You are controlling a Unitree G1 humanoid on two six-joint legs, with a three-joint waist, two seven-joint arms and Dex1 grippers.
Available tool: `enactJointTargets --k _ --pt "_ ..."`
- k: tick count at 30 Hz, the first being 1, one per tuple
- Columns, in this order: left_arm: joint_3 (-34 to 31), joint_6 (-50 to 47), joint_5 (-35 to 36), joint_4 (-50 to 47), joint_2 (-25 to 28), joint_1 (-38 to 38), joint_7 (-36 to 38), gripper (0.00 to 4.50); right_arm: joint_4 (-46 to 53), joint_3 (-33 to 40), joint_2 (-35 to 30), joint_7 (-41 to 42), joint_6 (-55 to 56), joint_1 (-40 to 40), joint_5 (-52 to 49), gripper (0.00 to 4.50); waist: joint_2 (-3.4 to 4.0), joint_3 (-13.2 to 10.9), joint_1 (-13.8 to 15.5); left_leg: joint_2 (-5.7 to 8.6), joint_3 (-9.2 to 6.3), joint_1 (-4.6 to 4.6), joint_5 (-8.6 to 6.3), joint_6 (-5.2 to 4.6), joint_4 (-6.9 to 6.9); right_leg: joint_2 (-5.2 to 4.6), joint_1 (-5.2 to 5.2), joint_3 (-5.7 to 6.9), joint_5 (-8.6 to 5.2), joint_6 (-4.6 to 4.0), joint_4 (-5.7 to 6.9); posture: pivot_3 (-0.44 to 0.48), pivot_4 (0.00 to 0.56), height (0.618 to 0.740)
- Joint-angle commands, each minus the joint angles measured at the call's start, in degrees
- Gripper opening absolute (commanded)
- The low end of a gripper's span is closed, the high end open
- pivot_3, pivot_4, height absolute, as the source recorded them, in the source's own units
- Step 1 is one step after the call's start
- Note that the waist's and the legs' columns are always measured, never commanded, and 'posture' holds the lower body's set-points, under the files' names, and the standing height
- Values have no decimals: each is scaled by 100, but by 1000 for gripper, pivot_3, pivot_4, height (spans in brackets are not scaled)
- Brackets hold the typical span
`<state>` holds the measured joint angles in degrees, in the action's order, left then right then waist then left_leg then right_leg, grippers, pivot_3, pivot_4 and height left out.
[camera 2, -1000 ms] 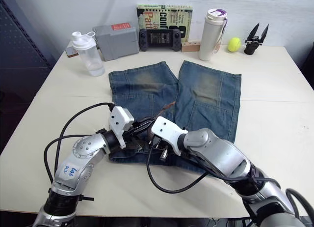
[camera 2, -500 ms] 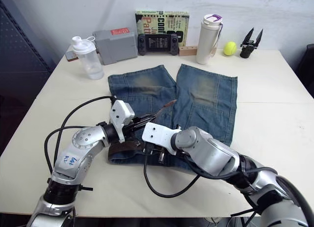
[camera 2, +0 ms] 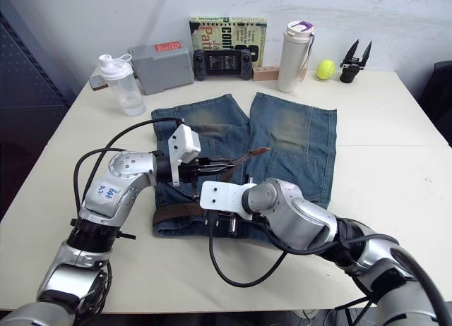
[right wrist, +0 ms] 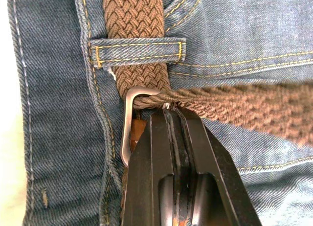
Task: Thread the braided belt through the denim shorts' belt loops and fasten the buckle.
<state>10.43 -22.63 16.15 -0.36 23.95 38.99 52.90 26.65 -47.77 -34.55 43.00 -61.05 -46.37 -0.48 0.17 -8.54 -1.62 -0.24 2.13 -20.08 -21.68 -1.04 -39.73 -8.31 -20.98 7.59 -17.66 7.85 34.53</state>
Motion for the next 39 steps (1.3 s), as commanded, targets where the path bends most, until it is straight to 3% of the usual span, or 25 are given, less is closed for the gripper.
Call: enactJointTargets --k 1,7,15,22,29,35,39 --pt "-224 642 152 0 -313 739 57 0 -805 -1194 53 580 -194 669 -199 12 0 0 5 0 -1 -1 0 0 0 0 0 0 0 0 -2 0 150 731" --pt "-151 977 69 486 -754 1458 127 0 -796 -1108 68 751 -179 780 -23 12 -1 1 27 4 -4 -3 0 0 -6 -2 6 4 0 0 -4 0 150 731" --pt "-131 1124 -47 646 -1022 1614 196 0 -788 -1015 110 850 -174 856 150 12 2 -1 29 5 -7 -3 0 -1 -9 -4 11 5 1 1 -6 0 150 731" --pt "-364 914 -189 117 -352 645 126 0 -452 109 175 463 -171 1249 142 12 8 -5 28 -23 -16 1 0 0 -7 -6 21 13 1 1 -13 0 150 731" --pt "-451 1181 -848 -457 511 -621 -252 0 488 2170 915 -40 -577 1782 -362 12 25 -26 53 -27 -17 -13 0 0 -1 -5 10 15 1 1 -24 0 150 731" --pt "-258 1792 -1480 -745 1162 -1367 -293 0 1078 3326 1460 -420 -1215 1886 -854 12 53 -89 80 -10 -1 -49 0 -1 5 -6 -56 4 1 1 8 0 150 731" --pt "-236 1920 -1644 -953 1320 -1566 -354 0 1379 3736 1638 -704 -1474 1901 -1068 12 59 -112 137 9 -1 -56 0 -1 5 -8 -63 1 1 1 8 0 150 731"
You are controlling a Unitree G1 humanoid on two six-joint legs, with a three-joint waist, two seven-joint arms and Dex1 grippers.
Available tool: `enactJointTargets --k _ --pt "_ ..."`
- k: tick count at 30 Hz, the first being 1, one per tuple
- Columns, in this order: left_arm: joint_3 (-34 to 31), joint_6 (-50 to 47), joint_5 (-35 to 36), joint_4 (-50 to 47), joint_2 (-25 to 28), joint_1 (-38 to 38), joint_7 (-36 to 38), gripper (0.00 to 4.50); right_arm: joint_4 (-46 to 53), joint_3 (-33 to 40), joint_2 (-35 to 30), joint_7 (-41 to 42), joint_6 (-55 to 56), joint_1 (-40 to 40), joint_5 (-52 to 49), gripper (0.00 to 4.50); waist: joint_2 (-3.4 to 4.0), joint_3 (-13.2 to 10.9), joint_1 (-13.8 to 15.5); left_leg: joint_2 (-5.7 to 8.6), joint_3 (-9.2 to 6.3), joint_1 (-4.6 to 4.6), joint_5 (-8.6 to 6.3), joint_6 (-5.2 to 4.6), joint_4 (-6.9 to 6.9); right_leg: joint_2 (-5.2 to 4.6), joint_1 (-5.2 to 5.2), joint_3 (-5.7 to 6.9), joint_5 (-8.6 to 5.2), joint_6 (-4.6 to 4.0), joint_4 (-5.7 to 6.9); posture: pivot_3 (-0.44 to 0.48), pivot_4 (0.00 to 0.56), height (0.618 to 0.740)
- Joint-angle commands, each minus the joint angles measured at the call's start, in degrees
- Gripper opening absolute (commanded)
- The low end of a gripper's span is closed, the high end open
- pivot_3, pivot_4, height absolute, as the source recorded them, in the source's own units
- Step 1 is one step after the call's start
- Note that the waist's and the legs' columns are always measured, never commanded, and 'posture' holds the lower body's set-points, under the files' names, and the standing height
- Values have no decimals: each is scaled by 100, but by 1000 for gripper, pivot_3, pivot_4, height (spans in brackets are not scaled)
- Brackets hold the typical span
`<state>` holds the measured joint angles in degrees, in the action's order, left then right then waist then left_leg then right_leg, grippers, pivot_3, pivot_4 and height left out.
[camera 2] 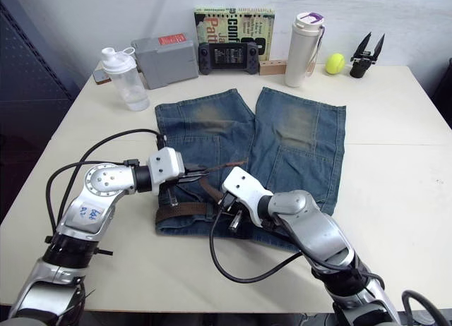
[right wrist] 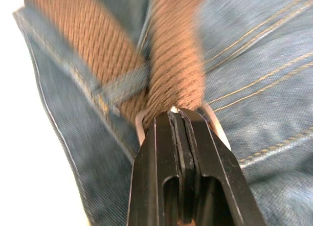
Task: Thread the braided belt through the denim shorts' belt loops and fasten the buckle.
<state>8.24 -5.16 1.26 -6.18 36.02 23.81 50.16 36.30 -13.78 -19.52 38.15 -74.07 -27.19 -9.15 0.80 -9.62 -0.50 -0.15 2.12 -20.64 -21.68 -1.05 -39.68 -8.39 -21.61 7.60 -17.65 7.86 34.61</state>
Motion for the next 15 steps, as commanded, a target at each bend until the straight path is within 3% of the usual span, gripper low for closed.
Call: enactJointTargets --k 1,5,8,10,13,14,15 --pt "-6 205 -222 -414 174 -100 -73 0 520 442 180 -286 -215 -5 -261 12 -5 -5 38 0 0 -1 0 0 -1 0 0 1 0 0 0 0 150 731" --pt "-109 89 -162 -609 162 -213 -162 0 954 913 407 -536 -455 80 -506 12 -3 -9 45 4 -2 -3 0 0 1 -2 -1 2 0 0 0 0 150 731" --pt "-66 -76 -133 -779 124 -230 -186 0 1397 1141 250 -464 -385 347 -764 887 -4 -10 53 5 -3 -4 0 0 1 -1 -1 2 0 0 0 0 150 731" --pt "-63 -170 -72 -823 73 -203 -203 0 1870 1256 -155 -173 -79 776 -1006 1965 -4 -10 55 6 -3 -4 0 0 4 -2 -1 2 0 0 0 0 150 731" --pt "-49 -207 -72 -778 61 -117 -181 0 2184 823 -1101 -88 679 1347 -810 3263 -12 -18 58 10 -1 -4 0 0 6 -3 0 1 0 1 -4 0 150 731" --pt "-54 -233 -54 -760 49 -86 -173 0 2127 614 -1353 -206 984 1496 -622 3981 -20 -23 56 13 1 -3 0 -1 6 -5 1 0 0 1 -6 0 150 731" --pt "-57 -250 -41 -749 41 -68 -168 0 2064 449 -1539 -295 1241 1609 -482 4376 -23 -26 55 13 4 -3 1 -2 6 -5 1 0 0 1 -8 0 150 731"
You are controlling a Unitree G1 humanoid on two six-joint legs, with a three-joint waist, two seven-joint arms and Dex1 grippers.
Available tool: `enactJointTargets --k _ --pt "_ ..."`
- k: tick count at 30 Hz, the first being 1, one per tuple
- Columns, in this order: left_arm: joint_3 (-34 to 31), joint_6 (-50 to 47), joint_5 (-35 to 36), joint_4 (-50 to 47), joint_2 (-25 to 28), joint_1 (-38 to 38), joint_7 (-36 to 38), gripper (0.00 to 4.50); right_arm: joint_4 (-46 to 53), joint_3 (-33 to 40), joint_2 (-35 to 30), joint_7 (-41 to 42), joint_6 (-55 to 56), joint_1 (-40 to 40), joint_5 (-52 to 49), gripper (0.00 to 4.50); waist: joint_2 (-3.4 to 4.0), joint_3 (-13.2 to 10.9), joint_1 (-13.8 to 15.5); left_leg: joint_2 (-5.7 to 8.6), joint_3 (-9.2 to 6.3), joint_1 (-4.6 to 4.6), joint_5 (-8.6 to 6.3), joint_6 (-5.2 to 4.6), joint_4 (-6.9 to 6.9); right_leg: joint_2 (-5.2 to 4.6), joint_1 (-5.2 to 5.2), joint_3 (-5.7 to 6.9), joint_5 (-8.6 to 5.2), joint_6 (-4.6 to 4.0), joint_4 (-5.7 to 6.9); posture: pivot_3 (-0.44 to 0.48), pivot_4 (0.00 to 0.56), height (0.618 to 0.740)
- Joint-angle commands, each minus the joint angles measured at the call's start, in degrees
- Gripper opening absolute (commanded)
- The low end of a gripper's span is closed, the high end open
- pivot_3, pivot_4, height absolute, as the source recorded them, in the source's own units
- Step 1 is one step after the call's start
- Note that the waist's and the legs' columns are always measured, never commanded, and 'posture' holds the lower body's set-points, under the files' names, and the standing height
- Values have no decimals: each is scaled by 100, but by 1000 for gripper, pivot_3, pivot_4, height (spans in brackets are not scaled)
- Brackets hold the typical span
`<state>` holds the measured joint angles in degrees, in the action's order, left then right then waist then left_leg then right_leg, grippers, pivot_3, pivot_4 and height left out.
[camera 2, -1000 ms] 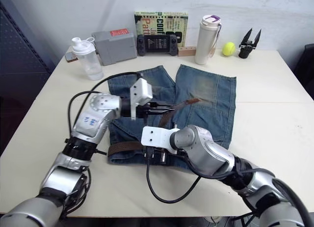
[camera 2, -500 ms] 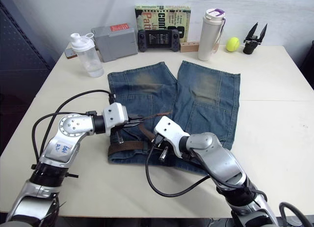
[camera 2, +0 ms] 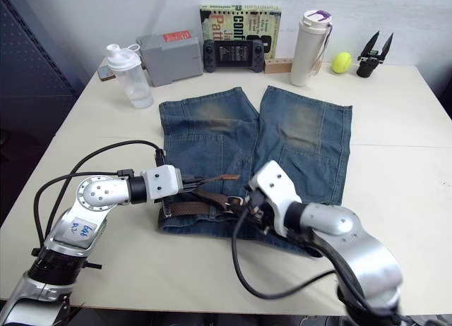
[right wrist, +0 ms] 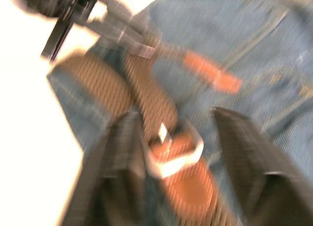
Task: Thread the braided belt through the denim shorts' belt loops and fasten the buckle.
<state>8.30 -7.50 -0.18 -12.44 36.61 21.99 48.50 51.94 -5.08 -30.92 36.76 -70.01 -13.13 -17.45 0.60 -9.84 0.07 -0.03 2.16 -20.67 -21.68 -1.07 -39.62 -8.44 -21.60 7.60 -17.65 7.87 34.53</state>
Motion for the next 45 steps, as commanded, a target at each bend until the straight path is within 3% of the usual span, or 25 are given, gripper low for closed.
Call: enactJointTargets --k 1,8,15,21,22,23,24,30,32,45 --pt "-72 -29 115 -89 -20 141 4 0 391 -694 -635 -283 1184 328 628 4448 -5 -5 -12 -1 1 0 1 -1 0 0 0 1 0 0 -1 0 150 731" --pt "-158 -42 193 76 -15 384 5 0 -70 -1586 -1003 -978 2345 632 1753 4448 -22 -16 6 -6 5 4 2 -1 0 1 0 1 0 0 -1 0 150 731" --pt "-152 -13 203 137 39 420 5 0 -507 -2269 -828 -1621 2696 466 2912 4448 -30 -21 9 -7 3 2 2 0 -1 1 1 2 0 0 -1 0 150 731" --pt "-138 -40 198 152 66 376 15 0 -739 -2537 -658 -1758 2870 309 3204 4448 -31 -21 7 -8 3 2 2 0 -1 1 1 2 0 0 -2 0 150 731" --pt "-137 -50 195 157 73 360 14 0 -783 -2580 -649 -1766 2912 271 3268 3968 -31 -21 7 -8 3 2 2 0 -2 1 1 3 0 0 -1 0 150 731" --pt "-136 -54 192 160 76 351 12 0 -808 -2599 -639 -1773 2935 252 3310 3950 -31 -21 9 -8 3 1 2 0 -2 1 0 3 0 0 -2 0 150 731" --pt "-135 -67 180 161 82 341 1 0 -831 -2587 -574 -1787 2932 248 3318 3640 -30 -21 5 -8 2 1 2 0 -2 1 0 3 0 0 -2 0 150 731" --pt "-115 -131 148 186 130 303 -18 0 -1003 -2632 -280 -1684 2736 216 3593 836 -30 -21 5 -8 3 1 2 0 -3 2 1 3 0 0 0 0 150 731" --pt "-113 -159 126 208 143 313 -31 0 -1004 -2587 -193 -1637 2655 188 3651 219 -30 -21 5 -8 3 1 2 0 -4 2 0 3 0 0 0 0 150 731" --pt "34 -205 110 103 414 245 387 0 -1419 -2497 -361 -1029 3012 -664 4103 213 -30 -21 -6 -8 3 1 2 0 -5 2 0 4 0 0 2 0 150 731"
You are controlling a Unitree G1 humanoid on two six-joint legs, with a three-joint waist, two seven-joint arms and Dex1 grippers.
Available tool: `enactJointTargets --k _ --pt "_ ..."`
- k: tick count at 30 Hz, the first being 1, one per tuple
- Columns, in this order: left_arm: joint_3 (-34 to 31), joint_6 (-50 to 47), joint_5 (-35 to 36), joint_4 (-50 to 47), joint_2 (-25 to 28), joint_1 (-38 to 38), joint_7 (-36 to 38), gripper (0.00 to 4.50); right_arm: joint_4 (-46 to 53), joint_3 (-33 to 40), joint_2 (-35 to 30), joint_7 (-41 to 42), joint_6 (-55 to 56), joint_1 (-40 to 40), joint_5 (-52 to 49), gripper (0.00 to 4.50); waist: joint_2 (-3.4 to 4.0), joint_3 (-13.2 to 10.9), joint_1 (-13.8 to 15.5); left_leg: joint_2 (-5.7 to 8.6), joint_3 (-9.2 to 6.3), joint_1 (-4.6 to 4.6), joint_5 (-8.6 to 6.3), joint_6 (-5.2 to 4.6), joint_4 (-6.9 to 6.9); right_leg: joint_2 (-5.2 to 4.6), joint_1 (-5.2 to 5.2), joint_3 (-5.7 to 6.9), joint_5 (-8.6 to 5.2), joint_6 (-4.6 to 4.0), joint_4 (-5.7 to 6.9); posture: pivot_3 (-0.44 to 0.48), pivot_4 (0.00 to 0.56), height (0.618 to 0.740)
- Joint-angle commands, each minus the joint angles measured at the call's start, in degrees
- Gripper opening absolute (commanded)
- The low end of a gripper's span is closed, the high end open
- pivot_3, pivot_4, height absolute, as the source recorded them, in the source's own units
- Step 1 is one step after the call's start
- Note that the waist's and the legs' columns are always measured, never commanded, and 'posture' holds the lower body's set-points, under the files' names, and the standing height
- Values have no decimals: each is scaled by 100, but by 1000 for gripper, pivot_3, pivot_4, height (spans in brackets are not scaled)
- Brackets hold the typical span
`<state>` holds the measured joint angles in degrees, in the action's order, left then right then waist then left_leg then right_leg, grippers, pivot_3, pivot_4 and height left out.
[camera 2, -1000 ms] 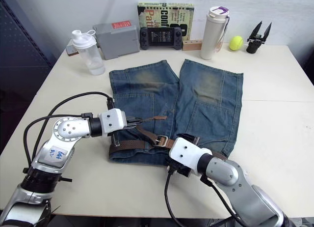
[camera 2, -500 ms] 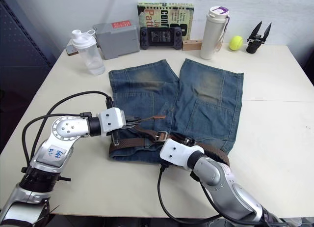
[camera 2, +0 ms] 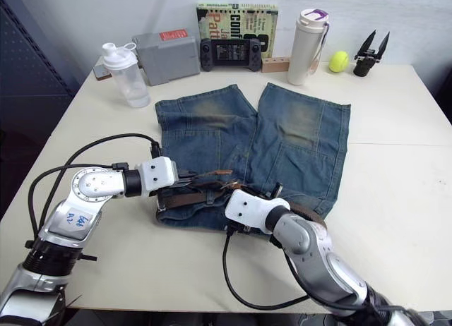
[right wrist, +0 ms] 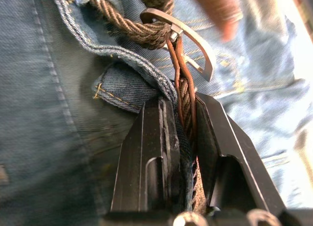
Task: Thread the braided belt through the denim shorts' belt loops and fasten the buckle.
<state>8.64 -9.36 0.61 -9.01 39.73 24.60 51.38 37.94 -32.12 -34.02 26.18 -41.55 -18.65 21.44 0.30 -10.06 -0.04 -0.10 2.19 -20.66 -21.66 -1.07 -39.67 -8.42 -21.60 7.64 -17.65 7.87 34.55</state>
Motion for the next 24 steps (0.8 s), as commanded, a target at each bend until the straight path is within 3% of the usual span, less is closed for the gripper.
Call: enactJointTargets --k 1,10,24 --pt "0 -30 27 -243 98 -7 109 0 -59 226 -34 47 189 -133 230 213 0 0 7 0 -1 0 0 0 0 0 0 0 0 0 1 0 150 731" --pt "83 40 -89 -191 185 189 255 0 -237 256 7 172 739 -188 416 213 0 0 2 1 0 -1 0 0 -4 0 -1 0 0 0 6 0 150 731" --pt "408 1401 -191 843 597 1214 1360 0 -355 259 161 322 1068 -184 596 213 -2 -1 -5 1 1 -1 0 0 -5 1 -2 2 0 0 10 0 150 731"
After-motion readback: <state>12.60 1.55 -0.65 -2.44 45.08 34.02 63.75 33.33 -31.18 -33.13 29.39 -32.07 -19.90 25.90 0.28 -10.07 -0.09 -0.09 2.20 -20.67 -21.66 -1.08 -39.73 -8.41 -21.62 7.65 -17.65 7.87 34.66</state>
